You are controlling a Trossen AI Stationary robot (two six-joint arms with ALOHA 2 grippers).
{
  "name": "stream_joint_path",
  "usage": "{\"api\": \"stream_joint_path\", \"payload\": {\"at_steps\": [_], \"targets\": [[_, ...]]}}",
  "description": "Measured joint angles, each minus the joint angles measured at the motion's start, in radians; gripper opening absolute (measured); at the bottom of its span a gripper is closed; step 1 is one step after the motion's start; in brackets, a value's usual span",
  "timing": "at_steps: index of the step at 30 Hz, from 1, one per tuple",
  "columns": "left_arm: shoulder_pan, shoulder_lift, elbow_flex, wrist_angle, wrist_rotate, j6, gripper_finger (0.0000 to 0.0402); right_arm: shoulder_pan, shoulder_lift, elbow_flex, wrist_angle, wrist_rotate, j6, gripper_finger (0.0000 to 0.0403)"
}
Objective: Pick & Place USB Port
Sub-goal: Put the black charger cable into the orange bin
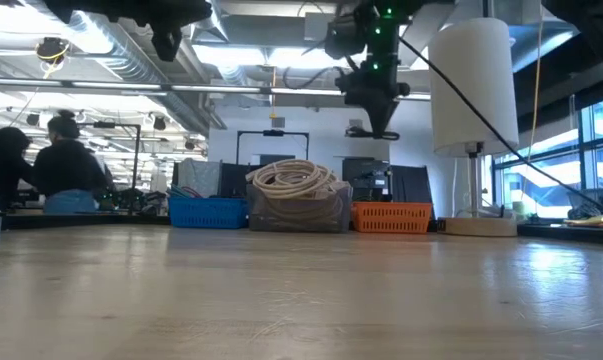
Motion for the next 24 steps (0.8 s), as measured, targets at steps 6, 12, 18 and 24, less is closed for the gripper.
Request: {"api": "stream_joint_path", "payload": {"at_steps": [6,12,18,24], "targets": [[0.0,0.0,0.0,-0.007,0.003,0.025,0.0031,-0.059,0.0,-0.074,0.038,-0.006,-0.063,0.0002],[0.0,0.0,0.0,-0.007,0.003,0.025,0.0031,-0.098,0.0,-0.192,0.138,-0.069,-0.101,0.0002],[0.0,0.0,0.0,-0.007,-0.006,0.017,0.0031,-0.125,0.0,-0.299,0.232,-0.105,-0.133,0.0002],[0.0,0.0,0.0,-0.007,-0.006,0.014,0.0031,-0.149,0.0,-0.389,0.305,-0.111,-0.148,0.0002]]}}
